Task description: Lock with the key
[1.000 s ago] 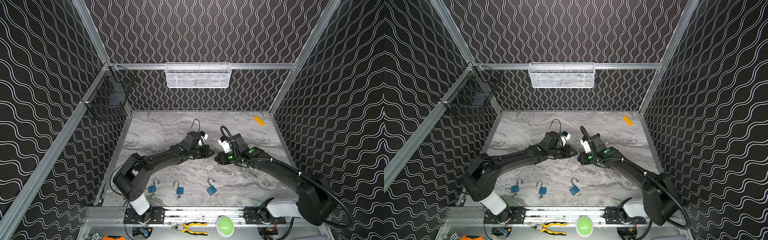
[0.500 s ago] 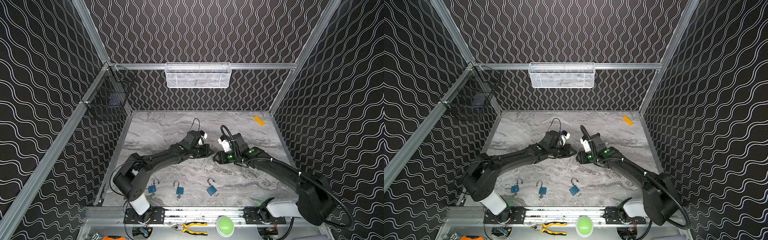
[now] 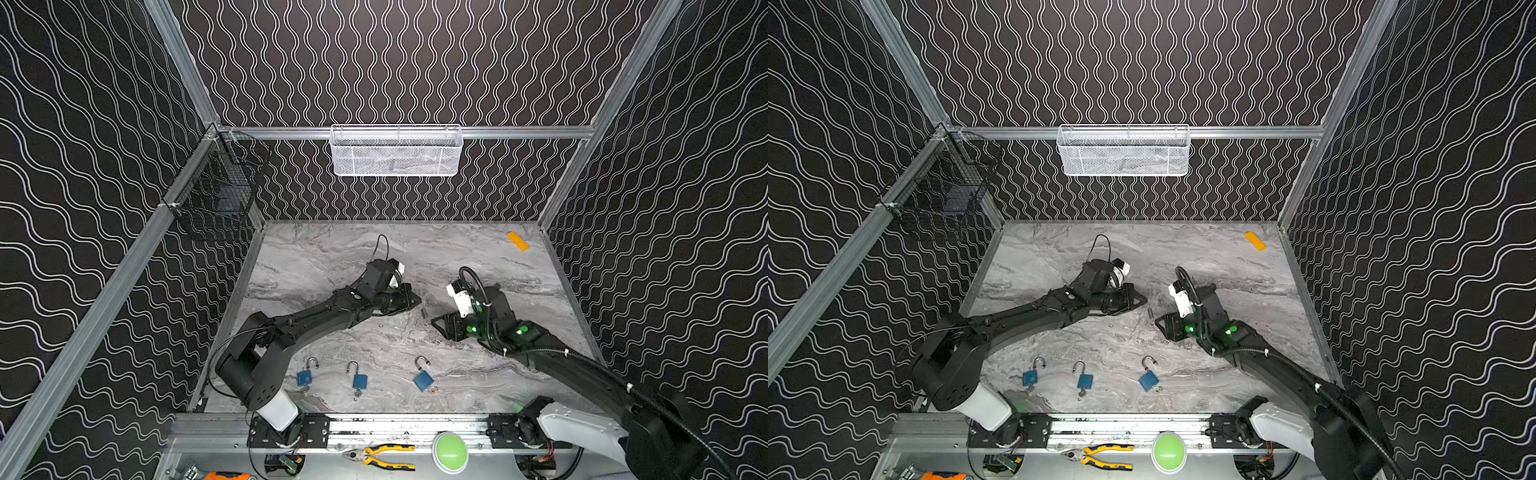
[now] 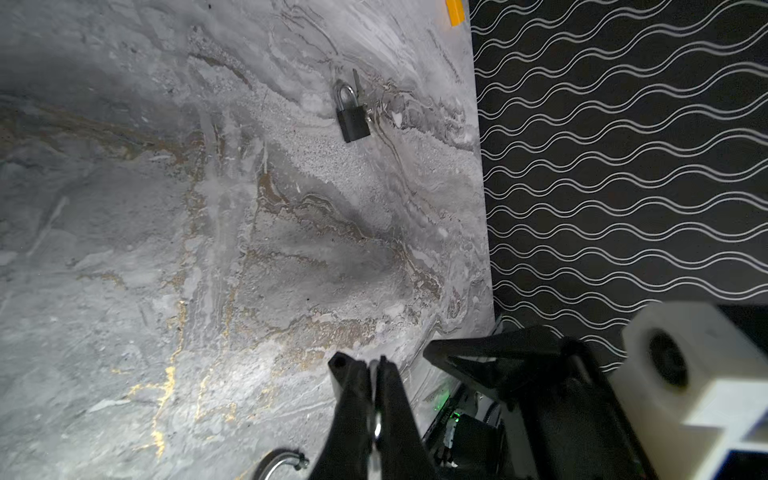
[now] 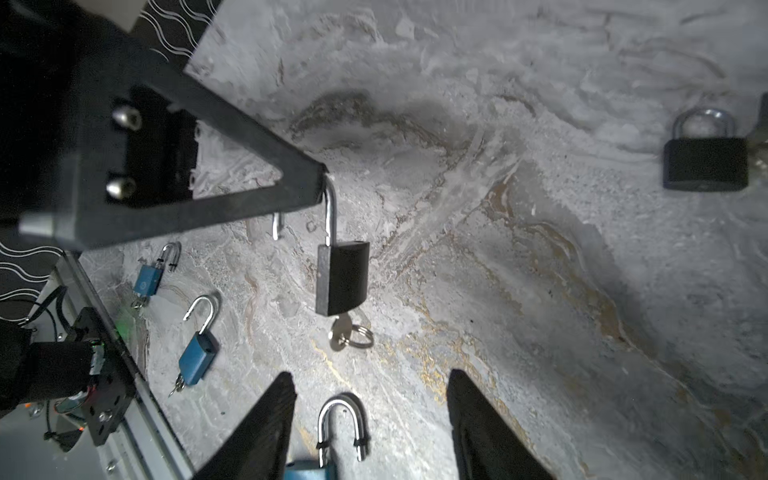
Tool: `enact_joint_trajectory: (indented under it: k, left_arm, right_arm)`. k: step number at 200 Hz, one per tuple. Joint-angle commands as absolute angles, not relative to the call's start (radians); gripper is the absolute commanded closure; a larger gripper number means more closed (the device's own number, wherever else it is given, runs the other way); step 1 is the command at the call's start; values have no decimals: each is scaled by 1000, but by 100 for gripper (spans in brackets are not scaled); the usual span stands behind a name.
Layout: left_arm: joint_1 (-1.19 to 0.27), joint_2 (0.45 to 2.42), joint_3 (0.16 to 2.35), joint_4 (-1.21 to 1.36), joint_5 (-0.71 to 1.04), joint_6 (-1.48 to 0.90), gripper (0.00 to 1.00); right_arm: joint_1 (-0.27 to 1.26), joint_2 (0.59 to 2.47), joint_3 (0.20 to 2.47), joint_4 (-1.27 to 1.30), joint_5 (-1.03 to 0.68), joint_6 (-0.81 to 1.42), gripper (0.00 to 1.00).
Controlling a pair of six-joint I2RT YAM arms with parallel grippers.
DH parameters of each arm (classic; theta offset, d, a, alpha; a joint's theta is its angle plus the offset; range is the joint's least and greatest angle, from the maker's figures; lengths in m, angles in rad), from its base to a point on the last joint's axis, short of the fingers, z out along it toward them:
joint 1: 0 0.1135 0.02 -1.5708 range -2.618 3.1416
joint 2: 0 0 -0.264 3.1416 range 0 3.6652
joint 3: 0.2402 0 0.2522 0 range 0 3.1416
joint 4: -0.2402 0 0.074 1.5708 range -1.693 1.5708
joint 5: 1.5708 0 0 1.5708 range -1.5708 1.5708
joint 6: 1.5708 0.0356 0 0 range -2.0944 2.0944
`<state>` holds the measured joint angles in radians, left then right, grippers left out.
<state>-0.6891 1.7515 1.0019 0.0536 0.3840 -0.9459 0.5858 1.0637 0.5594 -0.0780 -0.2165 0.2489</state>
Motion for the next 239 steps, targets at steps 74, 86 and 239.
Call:
enact_joint_trajectory:
  k: [74, 86, 239]
  left_arm:
    - [-688, 1687, 983, 79, 308, -1123, 100]
    - [-688, 1683, 980, 86, 310, -1124, 100]
    - [-685, 1641, 934, 124, 331, -1137, 100]
  right_arm:
    - [781, 1041, 320, 588, 172, 35, 42]
    - [804, 1077, 321, 633, 198, 18, 42]
    - [853, 1330, 320, 931, 263, -13, 53]
